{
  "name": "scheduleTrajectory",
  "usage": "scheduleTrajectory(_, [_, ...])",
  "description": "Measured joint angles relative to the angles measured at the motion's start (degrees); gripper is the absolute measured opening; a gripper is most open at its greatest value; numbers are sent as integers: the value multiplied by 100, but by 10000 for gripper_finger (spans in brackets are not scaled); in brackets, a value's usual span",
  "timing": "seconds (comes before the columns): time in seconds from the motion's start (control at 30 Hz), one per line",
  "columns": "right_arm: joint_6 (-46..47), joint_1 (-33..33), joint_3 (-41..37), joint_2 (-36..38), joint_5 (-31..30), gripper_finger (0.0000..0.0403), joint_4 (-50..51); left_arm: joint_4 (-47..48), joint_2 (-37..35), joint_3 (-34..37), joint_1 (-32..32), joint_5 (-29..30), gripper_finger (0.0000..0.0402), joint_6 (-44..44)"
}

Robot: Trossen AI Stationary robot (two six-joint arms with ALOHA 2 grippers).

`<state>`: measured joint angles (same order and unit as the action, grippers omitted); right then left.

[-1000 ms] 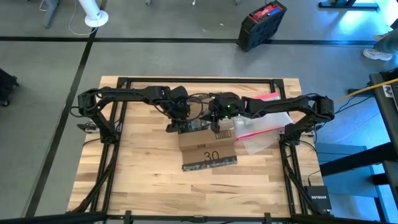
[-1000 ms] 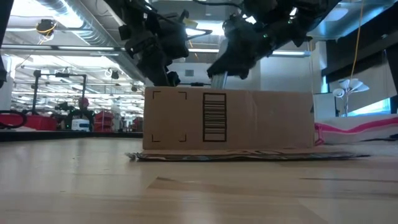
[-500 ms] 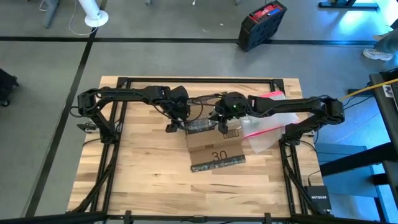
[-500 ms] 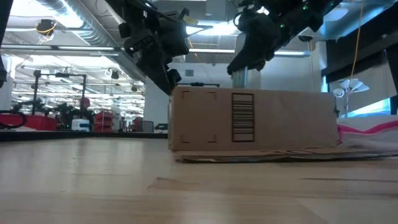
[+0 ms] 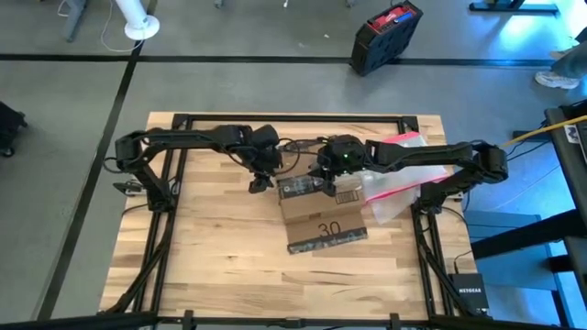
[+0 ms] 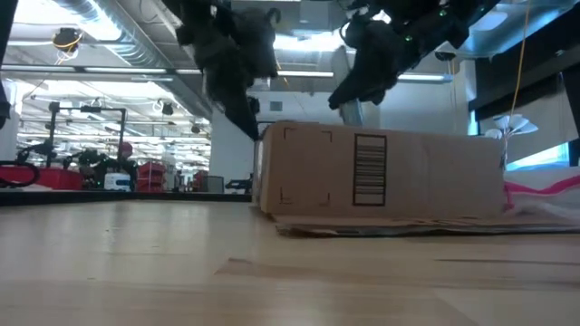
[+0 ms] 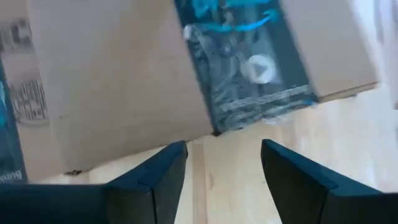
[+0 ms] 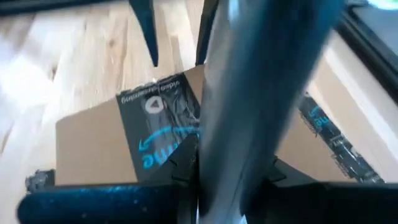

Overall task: Unpack boxes
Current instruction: Break down the cardboard box with the gray cutter until it is fully flat

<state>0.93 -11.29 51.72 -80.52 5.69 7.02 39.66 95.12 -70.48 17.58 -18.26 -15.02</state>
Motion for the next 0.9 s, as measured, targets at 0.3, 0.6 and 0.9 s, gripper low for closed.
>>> scheduleTrajectory(0.3, [318,7,2,-403,57,72,-828,1236,-779,-61,-10,886,201,-242])
scheduleTrajectory(0.6, [537,7,7,-757,165,72,-1731,2253,-1846,-61,319,1171,201,-185])
scheduleTrajectory(0.9, [1027,28,442,-1638,247,72,-2696,1574,-2135,135,366,772,201,73])
